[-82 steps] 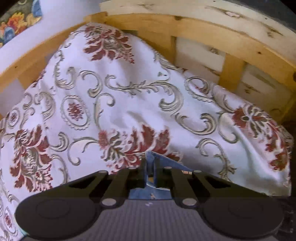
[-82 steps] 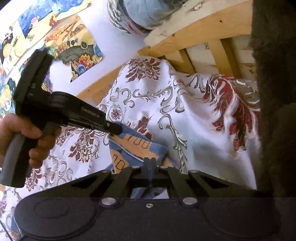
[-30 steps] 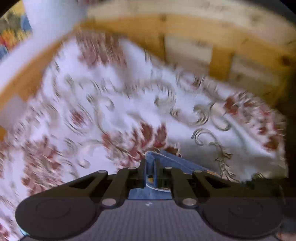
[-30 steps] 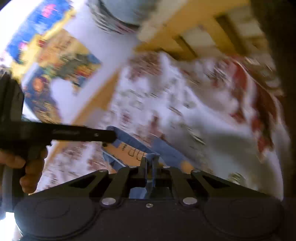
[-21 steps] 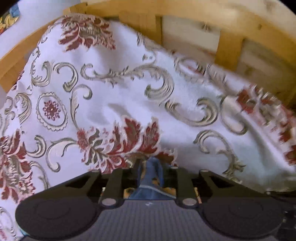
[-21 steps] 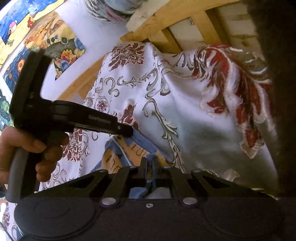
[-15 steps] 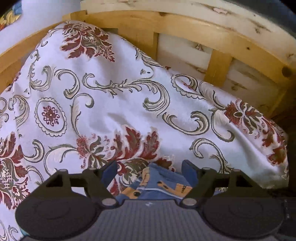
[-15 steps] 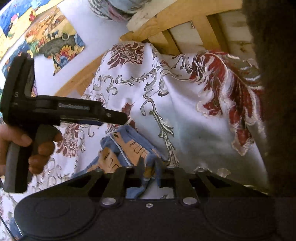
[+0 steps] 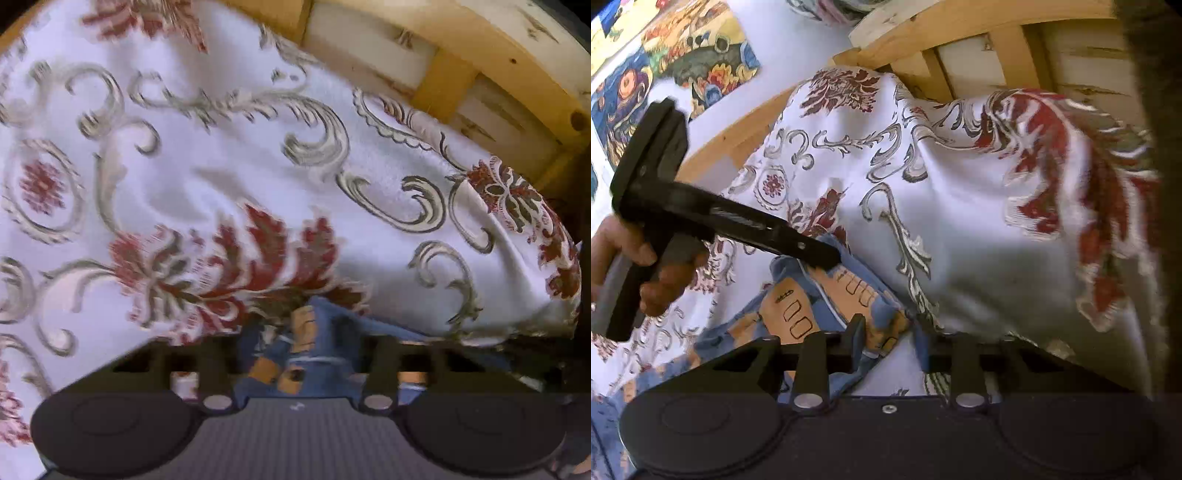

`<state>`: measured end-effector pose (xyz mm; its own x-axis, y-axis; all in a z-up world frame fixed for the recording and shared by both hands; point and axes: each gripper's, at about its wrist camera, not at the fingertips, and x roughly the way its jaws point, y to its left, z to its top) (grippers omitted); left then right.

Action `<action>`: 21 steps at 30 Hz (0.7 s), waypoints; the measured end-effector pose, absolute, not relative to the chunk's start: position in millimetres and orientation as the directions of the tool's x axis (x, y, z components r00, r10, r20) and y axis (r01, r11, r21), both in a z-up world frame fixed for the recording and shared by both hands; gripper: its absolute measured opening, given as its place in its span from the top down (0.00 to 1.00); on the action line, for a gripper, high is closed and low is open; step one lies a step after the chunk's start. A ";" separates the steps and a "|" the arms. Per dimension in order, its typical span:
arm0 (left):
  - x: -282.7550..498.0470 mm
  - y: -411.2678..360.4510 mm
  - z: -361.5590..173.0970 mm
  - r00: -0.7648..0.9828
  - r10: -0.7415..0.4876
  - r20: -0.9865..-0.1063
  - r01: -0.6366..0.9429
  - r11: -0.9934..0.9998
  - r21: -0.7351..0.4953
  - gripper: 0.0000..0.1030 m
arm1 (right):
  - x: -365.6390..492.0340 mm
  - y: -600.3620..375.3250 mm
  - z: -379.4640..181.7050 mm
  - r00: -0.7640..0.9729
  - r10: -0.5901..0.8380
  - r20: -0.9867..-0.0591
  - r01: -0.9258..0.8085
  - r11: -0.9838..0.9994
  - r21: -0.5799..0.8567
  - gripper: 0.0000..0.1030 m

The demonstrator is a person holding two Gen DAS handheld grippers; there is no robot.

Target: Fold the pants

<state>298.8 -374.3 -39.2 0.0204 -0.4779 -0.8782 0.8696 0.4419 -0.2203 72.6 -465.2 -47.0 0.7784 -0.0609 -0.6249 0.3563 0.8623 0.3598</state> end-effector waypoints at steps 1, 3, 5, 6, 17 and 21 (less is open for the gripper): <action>296.8 -376.5 -38.8 0.025 -0.479 -0.878 0.871 0.441 -0.216 0.67 | 74.4 -464.6 -48.8 0.775 -0.063 -0.629 0.354 0.867 0.350 0.80; 289.4 -378.7 -34.9 0.054 -0.477 -0.877 0.885 0.430 -0.179 0.76 | 73.7 -464.5 -49.5 0.783 -0.054 -0.620 0.342 0.869 0.357 0.86; 280.5 -377.6 -24.3 0.091 -0.493 -0.865 0.890 0.431 -0.152 0.84 | 69.4 -466.7 -46.6 0.799 -0.044 -0.599 0.334 0.862 0.381 0.90; 274.4 -375.8 -16.6 0.104 -0.518 -0.849 0.897 0.418 -0.145 0.85 | 65.8 -467.4 -43.4 0.810 -0.048 -0.584 0.331 0.860 0.388 0.90; 249.5 -396.2 -15.0 0.197 -0.637 -0.745 0.907 0.408 -0.109 0.71 | 58.6 -453.6 -35.9 0.779 -0.235 -0.581 0.363 0.925 0.113 0.91; 251.3 -360.4 -2.8 0.285 -0.635 -0.718 0.873 0.481 -0.079 0.25 | 59.0 -450.4 -35.5 0.782 -0.231 -0.579 0.345 0.934 0.093 0.85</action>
<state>251.3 -360.4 -2.8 0.2851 -0.6351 -0.7179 0.8731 0.4811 -0.0789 59.0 -450.4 -35.5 0.7816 -0.2313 -0.5793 0.3451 0.9340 0.0926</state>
